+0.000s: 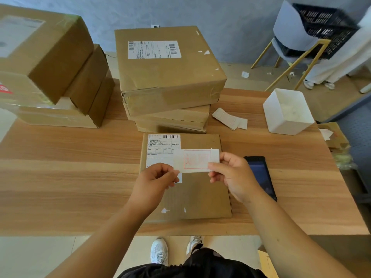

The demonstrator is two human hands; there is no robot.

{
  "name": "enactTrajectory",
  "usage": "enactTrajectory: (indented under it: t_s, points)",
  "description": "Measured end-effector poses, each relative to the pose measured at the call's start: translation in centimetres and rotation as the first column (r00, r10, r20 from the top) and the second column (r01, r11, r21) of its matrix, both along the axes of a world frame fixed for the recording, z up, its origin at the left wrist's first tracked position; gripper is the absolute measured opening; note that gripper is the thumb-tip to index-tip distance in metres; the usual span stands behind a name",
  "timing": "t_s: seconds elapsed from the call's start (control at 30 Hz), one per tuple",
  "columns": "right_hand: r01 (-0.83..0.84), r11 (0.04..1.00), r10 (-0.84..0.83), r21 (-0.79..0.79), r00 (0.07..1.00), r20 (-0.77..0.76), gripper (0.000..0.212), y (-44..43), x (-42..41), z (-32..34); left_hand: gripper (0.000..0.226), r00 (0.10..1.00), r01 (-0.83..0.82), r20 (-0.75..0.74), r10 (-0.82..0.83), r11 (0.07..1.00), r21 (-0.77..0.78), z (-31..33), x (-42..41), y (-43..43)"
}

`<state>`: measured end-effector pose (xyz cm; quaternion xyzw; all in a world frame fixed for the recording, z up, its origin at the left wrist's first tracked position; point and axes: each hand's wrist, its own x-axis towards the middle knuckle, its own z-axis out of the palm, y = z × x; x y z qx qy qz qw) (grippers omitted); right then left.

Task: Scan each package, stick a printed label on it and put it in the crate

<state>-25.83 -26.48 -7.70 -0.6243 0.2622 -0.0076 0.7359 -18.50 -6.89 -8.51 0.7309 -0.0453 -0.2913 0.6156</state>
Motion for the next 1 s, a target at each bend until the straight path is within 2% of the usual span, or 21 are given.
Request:
enactTrajectory:
  t_s: [0.27,0.53,0.6,0.63,0.7,0.73,0.8,0.87,0.93,1.0]
  points:
    - [0.024,1.000,-0.024,-0.018,1.000,-0.008,0.019,0.5,-0.2,0.2,0.021,0.999,0.030,-0.034,-0.034,0.993,-0.113,0.5,0.0,0.6]
    - [0.020,0.998,-0.024,-0.064,0.997,-0.068,0.016,0.4,-0.3,0.2,0.016,0.999,0.000,-0.037,-0.006,0.987,-0.159,0.7,-0.2,0.2]
    - [-0.024,0.985,-0.001,-0.171,0.989,-0.145,0.016,0.5,-0.2,0.4,0.016,0.999,-0.005,-0.033,-0.001,0.987,-0.163,0.7,-0.3,-0.1]
    - [-0.061,0.957,-0.002,-0.284,0.976,-0.218,0.021,0.7,-0.1,0.4,0.016,1.000,-0.009,-0.029,0.004,0.986,-0.166,0.8,-0.3,-0.2]
    - [-0.122,0.826,-0.076,-0.550,0.943,-0.323,0.038,1.2,-0.2,0.4,0.014,1.000,-0.018,-0.020,0.015,0.986,-0.164,0.7,-0.4,-0.3]
    - [-0.115,0.739,-0.116,-0.664,0.949,-0.294,0.045,1.5,-0.3,0.5,0.013,1.000,-0.018,-0.012,0.016,0.988,-0.156,0.7,-0.4,-0.4]
    - [-0.058,0.625,-0.065,-0.778,0.990,-0.126,0.036,2.2,-0.6,1.1,0.013,1.000,-0.005,0.009,0.006,0.991,-0.133,0.7,-0.6,-0.5]
    - [-0.107,0.671,0.110,-0.734,0.993,-0.045,0.017,2.7,-0.5,1.8,0.015,1.000,0.014,0.028,-0.011,0.993,-0.117,0.7,-0.7,-0.6]
    - [-0.237,0.750,0.265,-0.617,0.963,-0.048,0.012,3.2,-0.4,2.2,0.015,0.998,0.048,0.049,-0.043,0.993,-0.106,0.8,-0.8,-0.7]
    - [-0.301,0.797,0.320,-0.524,0.946,-0.058,0.012,3.4,-0.2,2.3,0.014,0.994,0.095,0.072,-0.088,0.991,-0.097,1.1,-1.0,-0.8]
